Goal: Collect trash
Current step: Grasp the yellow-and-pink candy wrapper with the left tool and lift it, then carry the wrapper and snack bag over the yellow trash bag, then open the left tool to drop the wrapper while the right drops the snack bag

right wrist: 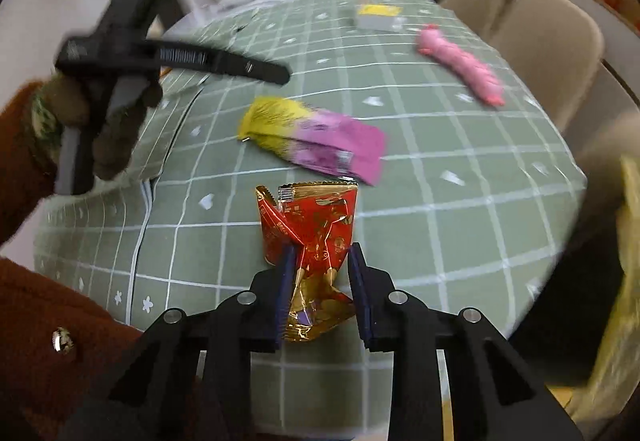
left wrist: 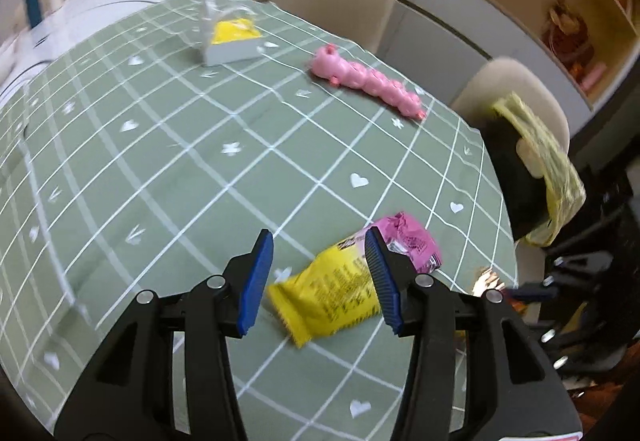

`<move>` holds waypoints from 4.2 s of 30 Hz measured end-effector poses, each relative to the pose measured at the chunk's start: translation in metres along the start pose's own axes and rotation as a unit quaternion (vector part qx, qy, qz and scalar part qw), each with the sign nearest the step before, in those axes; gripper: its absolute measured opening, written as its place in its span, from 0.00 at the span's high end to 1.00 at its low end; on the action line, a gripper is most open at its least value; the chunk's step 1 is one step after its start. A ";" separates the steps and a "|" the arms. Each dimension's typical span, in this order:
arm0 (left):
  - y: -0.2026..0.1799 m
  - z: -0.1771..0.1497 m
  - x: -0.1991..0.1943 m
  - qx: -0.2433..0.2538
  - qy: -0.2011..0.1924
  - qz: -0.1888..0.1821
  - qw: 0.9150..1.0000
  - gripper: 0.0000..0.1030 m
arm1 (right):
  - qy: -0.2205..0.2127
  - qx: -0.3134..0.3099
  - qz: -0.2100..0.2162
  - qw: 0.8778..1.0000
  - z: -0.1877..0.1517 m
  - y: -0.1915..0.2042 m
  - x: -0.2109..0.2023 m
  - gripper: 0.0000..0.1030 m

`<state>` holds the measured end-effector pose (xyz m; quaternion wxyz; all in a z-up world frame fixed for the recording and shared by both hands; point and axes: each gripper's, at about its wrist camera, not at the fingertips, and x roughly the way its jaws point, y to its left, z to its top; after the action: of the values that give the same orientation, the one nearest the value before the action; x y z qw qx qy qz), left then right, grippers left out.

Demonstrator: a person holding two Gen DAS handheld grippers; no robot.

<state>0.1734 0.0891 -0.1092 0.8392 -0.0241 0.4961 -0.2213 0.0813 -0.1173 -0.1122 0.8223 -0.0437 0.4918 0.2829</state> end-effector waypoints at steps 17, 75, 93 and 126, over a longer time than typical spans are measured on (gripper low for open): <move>-0.077 -0.051 -0.015 0.141 0.042 -0.006 0.989 0.47 | -0.053 0.140 -0.040 0.988 -0.028 -0.058 -0.041 0.74; -0.354 0.137 0.138 0.213 0.057 -0.090 0.971 0.89 | -0.155 0.329 -0.273 0.891 -0.081 -0.269 -0.220 0.74; -0.342 0.147 0.157 0.166 0.085 -0.171 0.967 0.60 | -0.134 0.332 -0.269 0.894 -0.077 -0.275 -0.198 0.74; -0.218 0.130 0.077 0.038 -0.015 -0.082 0.996 0.46 | -0.008 0.258 -0.140 0.956 -0.008 -0.254 -0.056 0.74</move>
<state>0.2388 -0.1612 -0.0498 0.8257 -0.0358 0.4711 -0.3082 0.1838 -0.3565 -0.1218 0.8410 0.1045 0.5301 0.0288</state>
